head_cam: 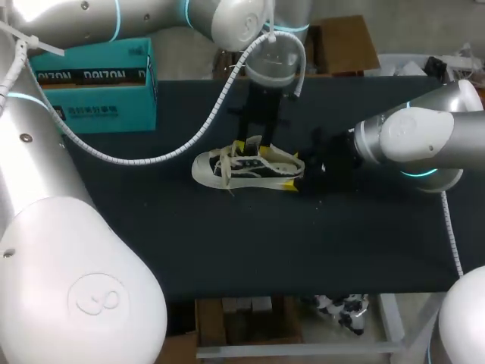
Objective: Open the shoe tongue, take the insole out of the shoe, put the insole back into the shoe, and pack the shoe into the shoebox
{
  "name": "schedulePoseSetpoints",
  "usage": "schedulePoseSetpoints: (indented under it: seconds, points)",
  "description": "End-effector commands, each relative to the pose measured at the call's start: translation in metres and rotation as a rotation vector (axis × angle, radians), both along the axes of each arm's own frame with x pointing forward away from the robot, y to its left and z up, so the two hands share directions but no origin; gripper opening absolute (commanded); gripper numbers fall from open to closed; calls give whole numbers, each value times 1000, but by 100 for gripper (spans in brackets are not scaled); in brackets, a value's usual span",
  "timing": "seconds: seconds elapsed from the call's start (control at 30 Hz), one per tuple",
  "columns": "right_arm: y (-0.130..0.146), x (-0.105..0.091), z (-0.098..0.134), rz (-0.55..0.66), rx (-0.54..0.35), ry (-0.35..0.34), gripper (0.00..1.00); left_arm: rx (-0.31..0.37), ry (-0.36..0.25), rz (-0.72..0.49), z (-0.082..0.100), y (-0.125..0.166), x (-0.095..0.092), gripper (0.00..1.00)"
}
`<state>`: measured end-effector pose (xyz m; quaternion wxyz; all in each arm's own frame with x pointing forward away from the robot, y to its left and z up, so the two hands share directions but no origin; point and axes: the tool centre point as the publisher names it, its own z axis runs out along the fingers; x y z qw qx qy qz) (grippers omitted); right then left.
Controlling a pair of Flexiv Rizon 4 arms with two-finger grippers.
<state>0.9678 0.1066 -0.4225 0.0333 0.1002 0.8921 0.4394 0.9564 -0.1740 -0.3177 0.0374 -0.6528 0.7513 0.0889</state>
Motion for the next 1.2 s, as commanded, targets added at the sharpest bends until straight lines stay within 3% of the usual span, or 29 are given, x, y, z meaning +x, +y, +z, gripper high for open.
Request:
schedulePoseSetpoints:
  seconds: [0.03, 0.1, 0.33, 0.6, 0.97, 1.2]
  points:
    - [1, -1, -3, 1, 2, -1, 0, 21, 7, 3, -1, -4, 3, 23]
    - [1, -1, -3, 1, 2, -1, 0, 12, 2, 6, 0, -3, 3, 0]
    - [1, -1, -3, 1, 2, -1, 0, -86, -61, 20, 13, 15, -4, 0]
    - [1, -1, -3, 1, 2, -1, 0, -315, -148, 91, 29, 48, -1, 0]
    - [1, -1, -3, 1, 2, -1, 0, -484, -250, 221, 22, 73, -4, 0]
    - [1, -1, -3, 1, 2, -1, 0, -564, -280, 322, 11, 84, -3, 0]
